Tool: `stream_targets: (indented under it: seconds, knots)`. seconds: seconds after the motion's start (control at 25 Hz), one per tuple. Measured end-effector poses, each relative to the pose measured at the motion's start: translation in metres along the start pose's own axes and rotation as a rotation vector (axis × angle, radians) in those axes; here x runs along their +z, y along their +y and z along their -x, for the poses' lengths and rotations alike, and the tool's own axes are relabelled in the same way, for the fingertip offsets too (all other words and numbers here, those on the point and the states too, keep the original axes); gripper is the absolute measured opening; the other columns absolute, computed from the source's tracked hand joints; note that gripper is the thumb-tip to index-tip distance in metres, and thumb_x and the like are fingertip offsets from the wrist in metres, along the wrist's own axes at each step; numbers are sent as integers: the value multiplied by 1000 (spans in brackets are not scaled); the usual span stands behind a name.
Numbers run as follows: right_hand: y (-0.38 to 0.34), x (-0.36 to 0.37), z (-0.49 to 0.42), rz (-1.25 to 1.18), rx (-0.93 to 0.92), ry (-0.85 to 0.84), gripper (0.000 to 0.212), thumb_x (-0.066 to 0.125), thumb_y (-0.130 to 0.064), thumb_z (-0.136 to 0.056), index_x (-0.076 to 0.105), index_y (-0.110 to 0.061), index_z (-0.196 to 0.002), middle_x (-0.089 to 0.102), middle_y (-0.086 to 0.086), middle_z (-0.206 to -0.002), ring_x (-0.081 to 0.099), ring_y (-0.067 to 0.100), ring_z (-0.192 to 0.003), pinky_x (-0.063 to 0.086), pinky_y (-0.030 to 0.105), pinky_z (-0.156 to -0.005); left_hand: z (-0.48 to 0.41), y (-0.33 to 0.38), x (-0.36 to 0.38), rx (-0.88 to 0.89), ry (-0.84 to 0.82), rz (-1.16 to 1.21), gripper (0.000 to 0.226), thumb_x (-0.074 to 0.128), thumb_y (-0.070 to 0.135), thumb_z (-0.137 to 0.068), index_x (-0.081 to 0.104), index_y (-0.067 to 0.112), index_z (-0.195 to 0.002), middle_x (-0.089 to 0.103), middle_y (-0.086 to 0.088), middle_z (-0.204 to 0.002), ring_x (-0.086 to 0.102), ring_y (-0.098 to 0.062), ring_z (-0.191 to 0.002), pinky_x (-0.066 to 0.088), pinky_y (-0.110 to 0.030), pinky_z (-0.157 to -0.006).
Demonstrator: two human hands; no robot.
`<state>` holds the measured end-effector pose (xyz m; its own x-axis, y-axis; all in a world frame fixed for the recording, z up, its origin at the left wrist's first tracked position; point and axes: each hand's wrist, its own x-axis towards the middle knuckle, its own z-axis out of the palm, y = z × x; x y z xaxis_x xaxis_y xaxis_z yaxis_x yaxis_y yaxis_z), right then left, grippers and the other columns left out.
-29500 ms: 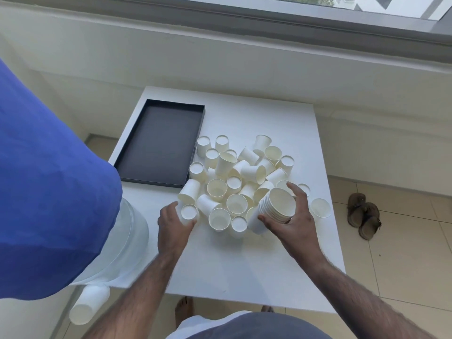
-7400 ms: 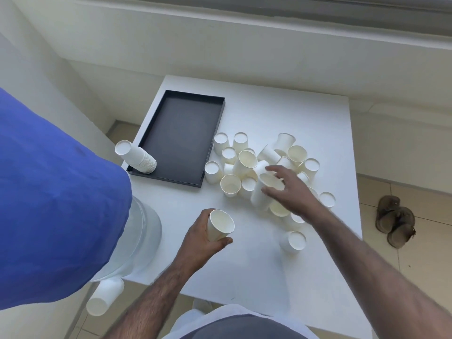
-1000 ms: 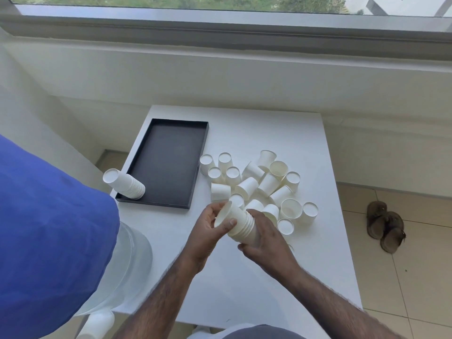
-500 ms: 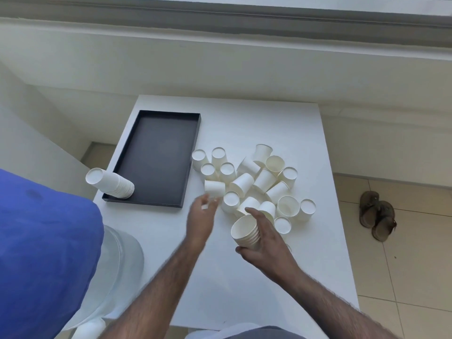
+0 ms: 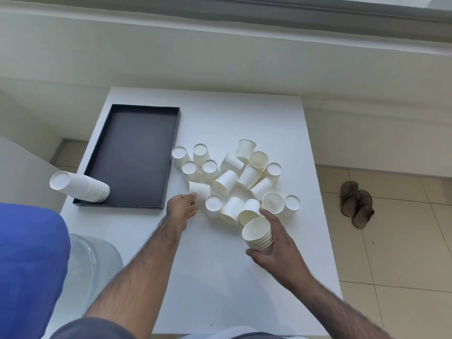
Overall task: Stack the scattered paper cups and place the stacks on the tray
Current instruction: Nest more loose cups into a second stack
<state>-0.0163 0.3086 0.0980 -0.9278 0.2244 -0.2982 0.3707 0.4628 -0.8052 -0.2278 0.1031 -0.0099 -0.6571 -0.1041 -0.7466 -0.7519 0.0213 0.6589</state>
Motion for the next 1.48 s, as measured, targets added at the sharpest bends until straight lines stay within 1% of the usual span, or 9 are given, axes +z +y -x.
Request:
stream_targets:
  seconds: [0.2, 0.36, 0.52, 0.6, 0.72, 0.96, 1.16, 1.32, 1.48]
  knots:
    - [-19, 11, -2, -74, -77, -7, 87, 82, -43, -71, 32, -59, -141, 45, -38, -135, 51, -3, -119, 47, 22, -89, 38, 0, -40, 313, 196, 66, 36, 83, 31, -89, 54, 13, -97, 55, -3, -93, 53, -23, -87, 49, -36, -81]
    - [-44, 23, -5, -229, -103, 4, 85, 90, -50, -63, 41, -60, -132, 62, -24, -115, 64, 8, -103, 58, 25, -78, 70, 10, -74, 405, -4, 512, 43, 72, 13, -98, 48, 17, -133, 57, -3, -133, 63, -26, -117, 57, -39, -100]
    - [-79, 22, -10, -321, -215, 33, 82, 92, -40, -67, 44, -51, -132, 61, -30, -115, 62, 1, -103, 54, 19, -75, 107, 24, -91, 427, -207, 674, 26, 55, 19, -107, 80, 25, -109, 77, 6, -105, 74, -15, -98, 61, -26, -80]
    - [-99, 20, -13, -365, -272, 59, 80, 91, -31, -69, 44, -48, -132, 57, -32, -118, 62, 3, -101, 54, 20, -73, 122, 27, -93, 453, -246, 610, 23, 63, 18, -101, 71, 21, -122, 69, -3, -112, 67, -23, -106, 58, -35, -87]
    - [-123, 14, -14, -454, -333, 105, 80, 88, -30, -70, 44, -43, -135, 56, -30, -124, 65, 8, -102, 60, 29, -79, 139, 21, -90, 524, -255, 241, 73, 85, 23, -74, 52, 9, -138, 62, -8, -118, 61, -25, -109, 53, -41, -91]
    - [-126, 12, -12, -450, -344, 118, 79, 88, -24, -75, 43, -35, -140, 57, -18, -129, 64, 16, -112, 58, 30, -86, 164, 1, -78, 711, -307, -376, 64, 91, 31, -68, 57, 49, -119, 71, 15, -109, 67, -2, -95, 56, -18, -73]
    - [-103, 25, -3, -236, -238, -64, 81, 89, -23, -76, 43, -33, -141, 58, -13, -129, 62, 10, -107, 56, 36, -93, 173, -6, -57, 724, -415, -454, 63, 91, 32, -73, 60, 42, -126, 73, 8, -117, 72, -12, -104, 63, -31, -77]
    - [-84, 31, 3, -135, -125, -204, 70, 86, -41, -75, 44, -43, -130, 63, -16, -117, 62, 2, -103, 51, 23, -86, 178, -23, -51, 682, -458, -496, 85, 94, 34, -70, 47, 52, -139, 72, 19, -120, 72, -3, -107, 59, -19, -77]
    - [-70, 46, -5, -283, -91, -292, 47, 54, -69, -84, 61, -35, -116, 67, -10, -106, 61, 0, -94, 44, 17, -79, 181, -50, -66, 632, -381, -467, 92, 95, 38, -65, 43, 57, -139, 69, 22, -122, 68, -1, -108, 55, -16, -78]
